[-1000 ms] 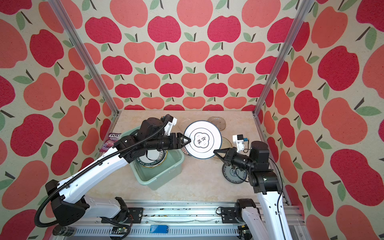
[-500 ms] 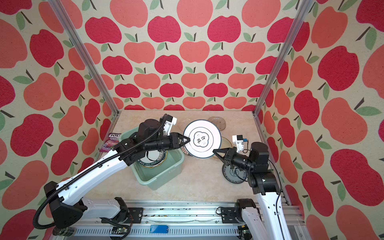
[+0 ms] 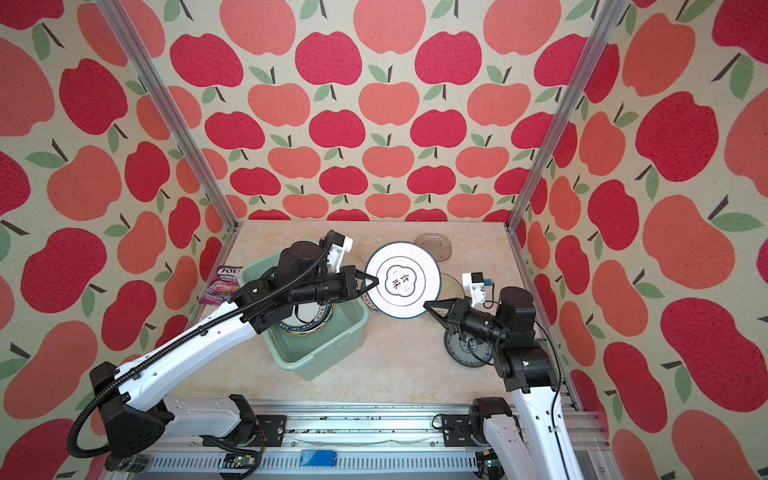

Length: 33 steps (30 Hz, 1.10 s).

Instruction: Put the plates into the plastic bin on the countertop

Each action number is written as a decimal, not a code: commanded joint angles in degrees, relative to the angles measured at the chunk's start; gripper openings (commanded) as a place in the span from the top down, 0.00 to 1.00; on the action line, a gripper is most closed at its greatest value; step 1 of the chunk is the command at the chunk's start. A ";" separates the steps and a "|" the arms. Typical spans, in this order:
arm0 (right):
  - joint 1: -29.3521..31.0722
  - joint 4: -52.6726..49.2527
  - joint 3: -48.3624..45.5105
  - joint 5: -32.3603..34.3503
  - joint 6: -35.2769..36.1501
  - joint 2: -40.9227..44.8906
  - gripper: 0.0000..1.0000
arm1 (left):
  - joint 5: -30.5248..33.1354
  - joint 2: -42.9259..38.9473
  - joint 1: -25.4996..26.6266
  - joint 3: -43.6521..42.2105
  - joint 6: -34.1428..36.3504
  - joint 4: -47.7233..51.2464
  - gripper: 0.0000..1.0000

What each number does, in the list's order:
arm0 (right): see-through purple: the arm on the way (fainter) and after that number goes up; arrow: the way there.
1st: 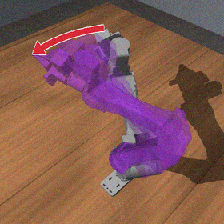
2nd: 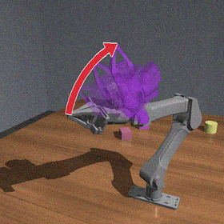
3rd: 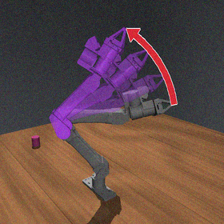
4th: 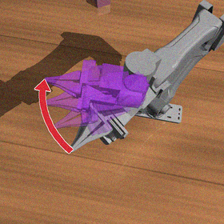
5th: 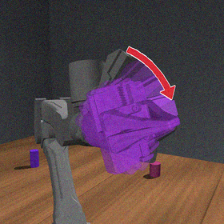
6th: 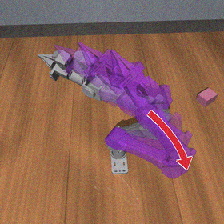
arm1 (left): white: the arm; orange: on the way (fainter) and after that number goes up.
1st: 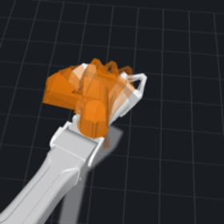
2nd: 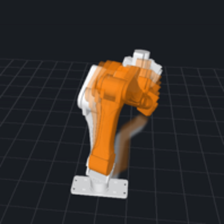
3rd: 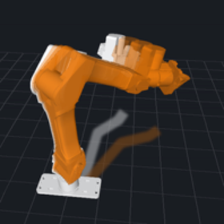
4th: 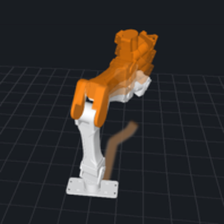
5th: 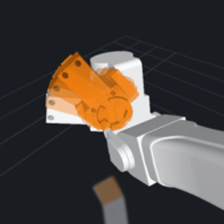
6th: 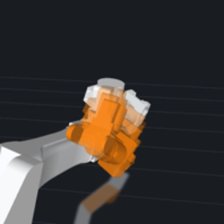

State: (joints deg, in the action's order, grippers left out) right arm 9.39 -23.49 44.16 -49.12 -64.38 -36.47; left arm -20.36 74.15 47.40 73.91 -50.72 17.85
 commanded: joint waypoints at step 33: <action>4.54 8.74 6.19 -8.28 9.45 -7.86 1.00 | -5.61 -8.19 -1.08 1.42 0.16 10.29 0.92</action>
State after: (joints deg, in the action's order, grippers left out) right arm 13.41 -16.91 49.84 -56.45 -52.10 -44.84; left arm -26.35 66.54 46.44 75.61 -50.04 31.00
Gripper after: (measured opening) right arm 0.086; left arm 0.086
